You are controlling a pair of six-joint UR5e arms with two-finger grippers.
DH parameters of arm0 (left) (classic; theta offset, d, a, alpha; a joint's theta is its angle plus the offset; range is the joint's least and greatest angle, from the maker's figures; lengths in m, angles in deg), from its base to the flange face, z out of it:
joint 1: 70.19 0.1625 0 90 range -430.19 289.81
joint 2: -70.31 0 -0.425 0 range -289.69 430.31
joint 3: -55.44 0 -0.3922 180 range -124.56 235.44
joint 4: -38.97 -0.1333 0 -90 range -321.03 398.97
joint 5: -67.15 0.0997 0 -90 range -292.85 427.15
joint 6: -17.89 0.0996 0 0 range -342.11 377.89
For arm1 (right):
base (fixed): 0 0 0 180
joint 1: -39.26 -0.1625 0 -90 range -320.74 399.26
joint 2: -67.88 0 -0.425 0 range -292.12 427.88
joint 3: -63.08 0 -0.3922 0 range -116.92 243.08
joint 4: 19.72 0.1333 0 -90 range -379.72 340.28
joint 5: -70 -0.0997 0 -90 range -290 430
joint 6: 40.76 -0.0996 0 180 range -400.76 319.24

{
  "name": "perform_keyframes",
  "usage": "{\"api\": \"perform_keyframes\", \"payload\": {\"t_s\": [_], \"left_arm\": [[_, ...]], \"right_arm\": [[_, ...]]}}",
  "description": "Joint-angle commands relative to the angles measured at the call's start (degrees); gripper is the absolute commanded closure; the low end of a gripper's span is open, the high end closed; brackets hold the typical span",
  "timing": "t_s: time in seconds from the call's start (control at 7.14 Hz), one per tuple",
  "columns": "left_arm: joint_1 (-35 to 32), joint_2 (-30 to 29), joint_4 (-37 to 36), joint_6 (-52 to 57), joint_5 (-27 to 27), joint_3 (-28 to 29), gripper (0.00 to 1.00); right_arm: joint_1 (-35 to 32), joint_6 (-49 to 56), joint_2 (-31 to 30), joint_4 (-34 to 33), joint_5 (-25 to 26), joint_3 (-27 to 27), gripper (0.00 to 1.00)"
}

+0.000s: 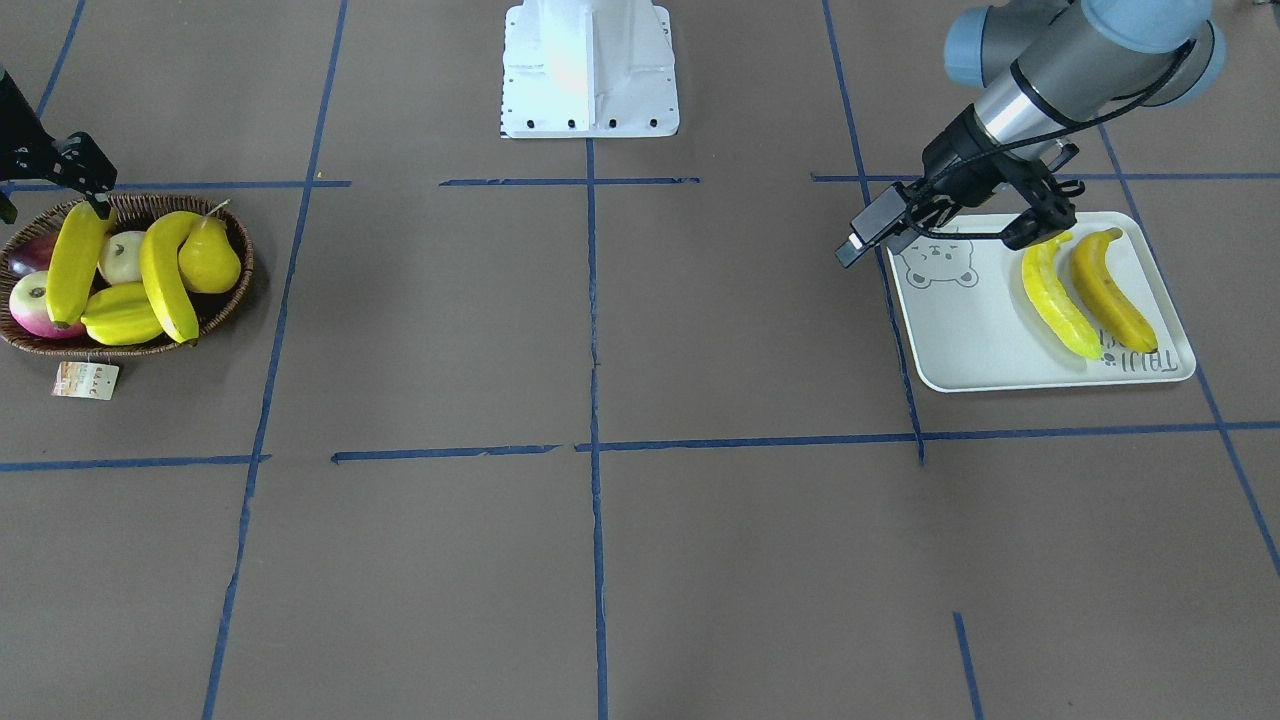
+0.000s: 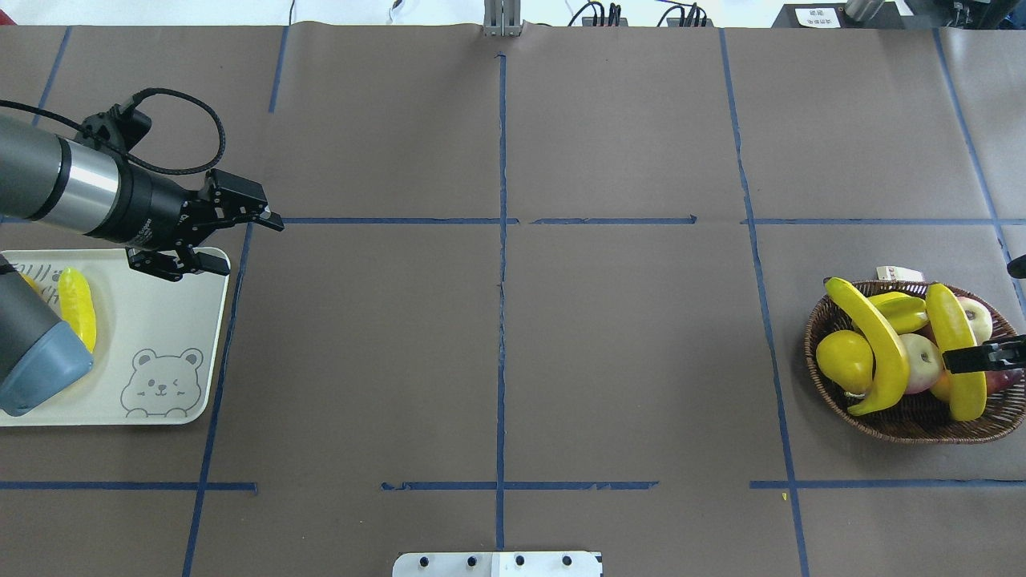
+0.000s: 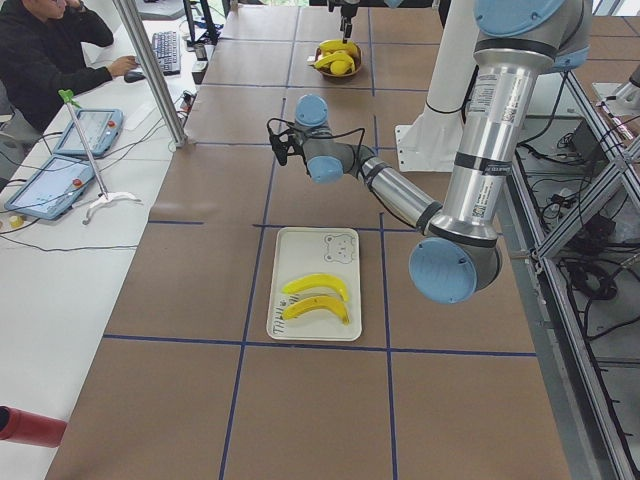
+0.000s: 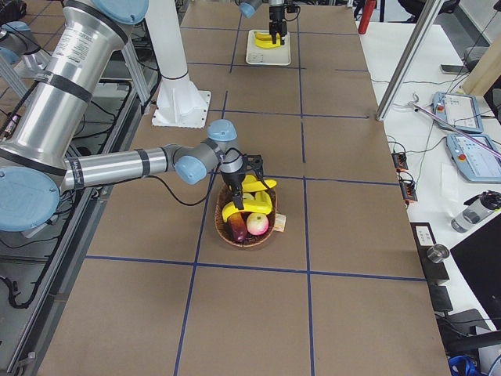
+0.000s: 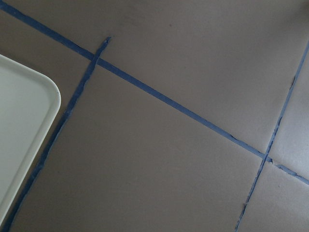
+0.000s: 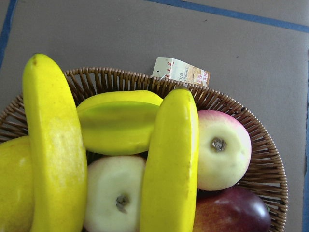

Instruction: Transfer all bananas from basket to plate

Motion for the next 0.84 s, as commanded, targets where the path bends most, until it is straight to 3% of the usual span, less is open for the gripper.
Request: {"api": "perform_keyframes", "payload": {"t_s": [0.0,0.14,0.7], "left_arm": [[0.2,-0.3,0.0,-0.1,0.2,0.0,0.01],[0.2,-0.3,0.0,-0.1,0.2,0.0,0.01],[0.3,-0.3,0.0,-0.1,0.1,0.0,0.01]], "right_arm": [[0.2,-0.1,0.6,-0.7,-2.0,-1.4,0.01],[0.2,-0.3,1.3,-0.9,-4.2,-1.9,0.01],[0.4,-0.2,3.0,-1.0,-4.3,-4.7,0.03]]}}
